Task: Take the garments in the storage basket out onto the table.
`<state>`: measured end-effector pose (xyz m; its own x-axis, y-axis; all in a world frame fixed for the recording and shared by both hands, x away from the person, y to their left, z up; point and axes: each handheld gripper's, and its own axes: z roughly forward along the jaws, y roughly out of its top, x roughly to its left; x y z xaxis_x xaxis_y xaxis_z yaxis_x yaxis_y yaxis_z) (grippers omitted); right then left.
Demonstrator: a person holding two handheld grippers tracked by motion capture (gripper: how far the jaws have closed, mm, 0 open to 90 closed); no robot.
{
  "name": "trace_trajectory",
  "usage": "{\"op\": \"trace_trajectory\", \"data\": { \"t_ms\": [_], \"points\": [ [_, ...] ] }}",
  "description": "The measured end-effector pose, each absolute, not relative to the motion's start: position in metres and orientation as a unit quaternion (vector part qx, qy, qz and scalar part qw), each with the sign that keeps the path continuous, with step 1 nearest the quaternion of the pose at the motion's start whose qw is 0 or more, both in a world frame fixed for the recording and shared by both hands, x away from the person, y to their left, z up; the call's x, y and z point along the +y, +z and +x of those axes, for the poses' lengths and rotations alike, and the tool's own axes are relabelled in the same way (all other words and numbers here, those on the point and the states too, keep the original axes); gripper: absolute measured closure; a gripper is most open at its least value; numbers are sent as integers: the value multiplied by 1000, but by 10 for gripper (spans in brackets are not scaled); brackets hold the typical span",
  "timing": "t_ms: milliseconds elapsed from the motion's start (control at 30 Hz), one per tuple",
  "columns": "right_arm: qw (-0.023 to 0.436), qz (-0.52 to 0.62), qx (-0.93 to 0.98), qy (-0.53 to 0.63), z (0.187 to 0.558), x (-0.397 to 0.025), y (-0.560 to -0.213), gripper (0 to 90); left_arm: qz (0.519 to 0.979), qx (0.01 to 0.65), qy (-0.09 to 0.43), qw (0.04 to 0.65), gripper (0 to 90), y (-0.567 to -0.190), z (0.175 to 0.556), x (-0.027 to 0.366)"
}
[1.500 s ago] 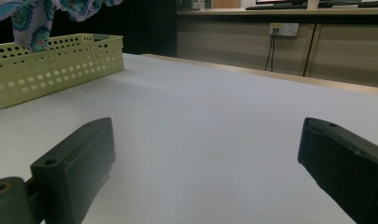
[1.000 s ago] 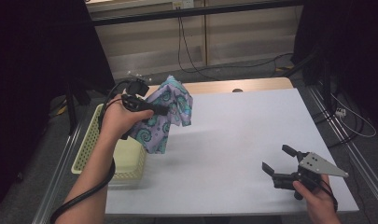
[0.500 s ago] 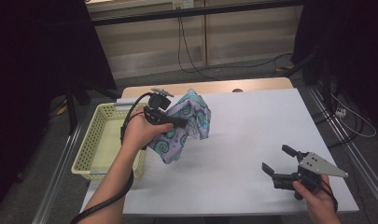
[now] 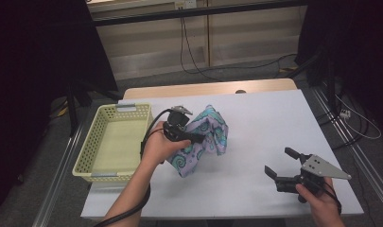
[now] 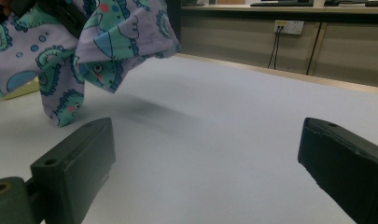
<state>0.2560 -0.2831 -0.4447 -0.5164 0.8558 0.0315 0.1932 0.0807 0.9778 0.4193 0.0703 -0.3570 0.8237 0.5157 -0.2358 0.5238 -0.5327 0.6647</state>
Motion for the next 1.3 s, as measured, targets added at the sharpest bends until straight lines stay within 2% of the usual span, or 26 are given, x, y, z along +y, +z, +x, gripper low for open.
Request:
{"op": "trace_trajectory", "data": {
  "t_ms": [400,433,500,533,600,667,833,1167,1233,1300],
  "points": [
    [298,388,676,551,256,-282,-445,38,875,292,-11,387,643,-389,417,42],
    [297,389,677,550,257,-281,-446,38,873,289,-5,394,586,-390,418,41],
    [294,387,682,546,257,-280,-446,35,863,287,40,413,371,-393,419,42],
    [294,386,685,543,257,-278,-447,34,861,289,48,415,314,-393,419,43],
    [292,384,690,540,258,-276,-447,34,852,303,39,425,279,-393,420,47],
    [291,380,696,535,259,-273,-447,32,852,304,55,422,228,-391,419,52],
    [283,373,718,516,265,-257,-448,32,847,314,70,423,169,-387,421,64],
    [259,356,747,497,287,-217,-448,38,839,328,95,423,128,-386,421,83],
    [255,354,753,494,293,-209,-448,50,840,327,97,422,123,-385,421,85],
    [250,351,758,489,297,-202,-448,103,839,327,101,424,116,-384,421,87]
  ]
}}
